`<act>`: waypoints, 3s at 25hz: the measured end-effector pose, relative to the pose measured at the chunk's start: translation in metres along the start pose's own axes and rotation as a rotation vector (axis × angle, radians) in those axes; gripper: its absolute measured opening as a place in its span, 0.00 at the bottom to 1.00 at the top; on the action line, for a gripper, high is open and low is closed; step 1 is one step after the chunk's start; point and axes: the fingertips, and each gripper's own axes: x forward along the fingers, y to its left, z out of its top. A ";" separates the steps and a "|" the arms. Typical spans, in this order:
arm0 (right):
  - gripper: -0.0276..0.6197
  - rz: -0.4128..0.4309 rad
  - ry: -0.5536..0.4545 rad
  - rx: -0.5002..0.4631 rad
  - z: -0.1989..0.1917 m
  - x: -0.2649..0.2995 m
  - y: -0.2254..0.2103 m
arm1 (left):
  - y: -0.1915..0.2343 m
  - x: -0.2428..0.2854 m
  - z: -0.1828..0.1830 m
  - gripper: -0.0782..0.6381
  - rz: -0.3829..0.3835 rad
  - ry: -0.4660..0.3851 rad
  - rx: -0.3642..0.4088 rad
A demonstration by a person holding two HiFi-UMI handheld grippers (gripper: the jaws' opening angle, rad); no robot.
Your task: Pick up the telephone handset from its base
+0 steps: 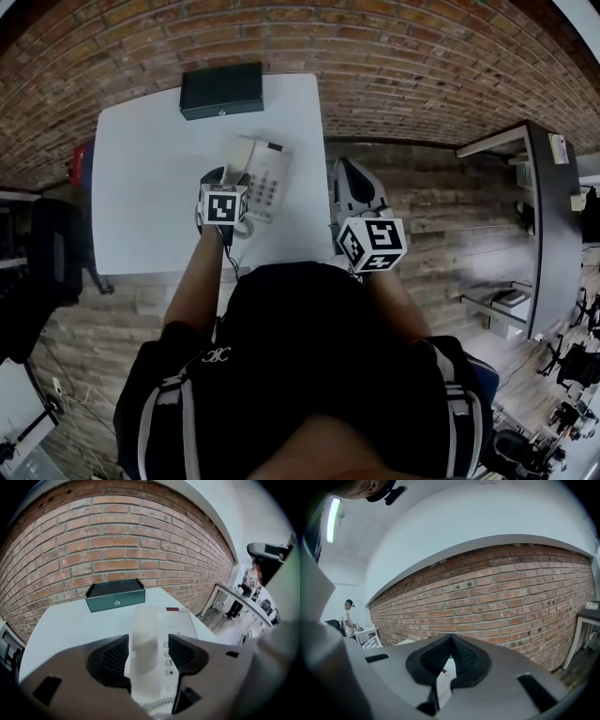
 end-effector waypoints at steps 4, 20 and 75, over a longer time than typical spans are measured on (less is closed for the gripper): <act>0.04 -0.014 0.006 0.008 -0.002 0.000 -0.004 | 0.002 0.010 0.000 0.46 0.006 0.026 0.003; 0.04 -0.102 0.011 0.036 -0.009 -0.009 -0.022 | 0.009 0.034 0.013 0.40 -0.014 0.110 -0.002; 0.04 0.385 -0.066 0.017 0.014 0.043 0.127 | 0.028 -0.249 0.056 0.40 0.193 -0.684 -0.241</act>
